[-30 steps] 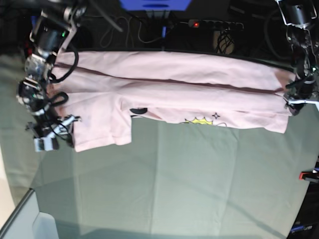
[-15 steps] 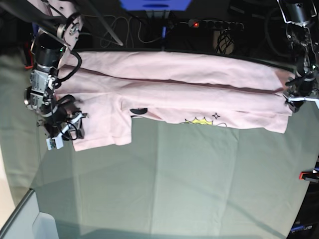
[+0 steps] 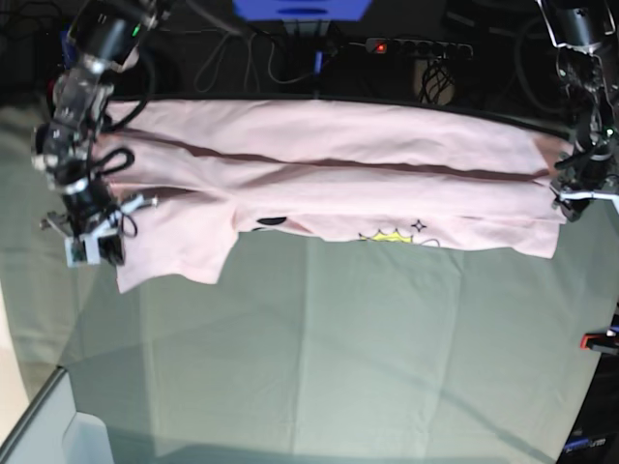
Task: Layout the t-shirt on the table in an organized manner, then fold the t-shirt properly
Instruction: 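Release with the right gripper and smooth the sleeve end toward the fold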
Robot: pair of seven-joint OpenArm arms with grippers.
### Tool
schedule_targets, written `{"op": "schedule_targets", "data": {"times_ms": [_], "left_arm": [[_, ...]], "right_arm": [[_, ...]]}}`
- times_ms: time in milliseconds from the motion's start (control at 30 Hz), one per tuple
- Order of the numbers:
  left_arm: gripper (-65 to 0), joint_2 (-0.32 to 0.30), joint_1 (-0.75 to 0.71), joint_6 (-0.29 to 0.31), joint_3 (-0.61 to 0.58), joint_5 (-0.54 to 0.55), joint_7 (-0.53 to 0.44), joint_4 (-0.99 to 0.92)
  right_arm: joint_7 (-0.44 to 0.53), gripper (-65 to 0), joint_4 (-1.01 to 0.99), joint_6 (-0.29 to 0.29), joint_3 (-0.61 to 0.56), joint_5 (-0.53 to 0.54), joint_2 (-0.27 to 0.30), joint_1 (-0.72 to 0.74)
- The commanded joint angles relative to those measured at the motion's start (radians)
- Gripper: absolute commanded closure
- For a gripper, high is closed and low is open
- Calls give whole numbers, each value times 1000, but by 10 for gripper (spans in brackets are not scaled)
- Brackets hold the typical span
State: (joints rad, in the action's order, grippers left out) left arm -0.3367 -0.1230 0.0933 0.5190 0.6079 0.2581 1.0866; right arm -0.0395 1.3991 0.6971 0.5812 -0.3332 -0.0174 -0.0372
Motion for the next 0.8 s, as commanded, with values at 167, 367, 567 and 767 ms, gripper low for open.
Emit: {"op": "schedule_targets", "data": {"times_ms": [167,367,567,767], "left_arm": [[-358,-23,13,3,5,4,-26,17],[-358,-43,30,4,5,4,-26,17],[-395,-42,32,4,5,4,-26,17],[-508,-38,32,4,5,4,-26,17]], "right_arm": [[25,0,184,1,32,15,-74,-166],[25,0,211,1,148,42,-115,-223],[23,0,207,1,171,182,-120,-310],[23,0,142,1,174,184,-140,-316]]}}
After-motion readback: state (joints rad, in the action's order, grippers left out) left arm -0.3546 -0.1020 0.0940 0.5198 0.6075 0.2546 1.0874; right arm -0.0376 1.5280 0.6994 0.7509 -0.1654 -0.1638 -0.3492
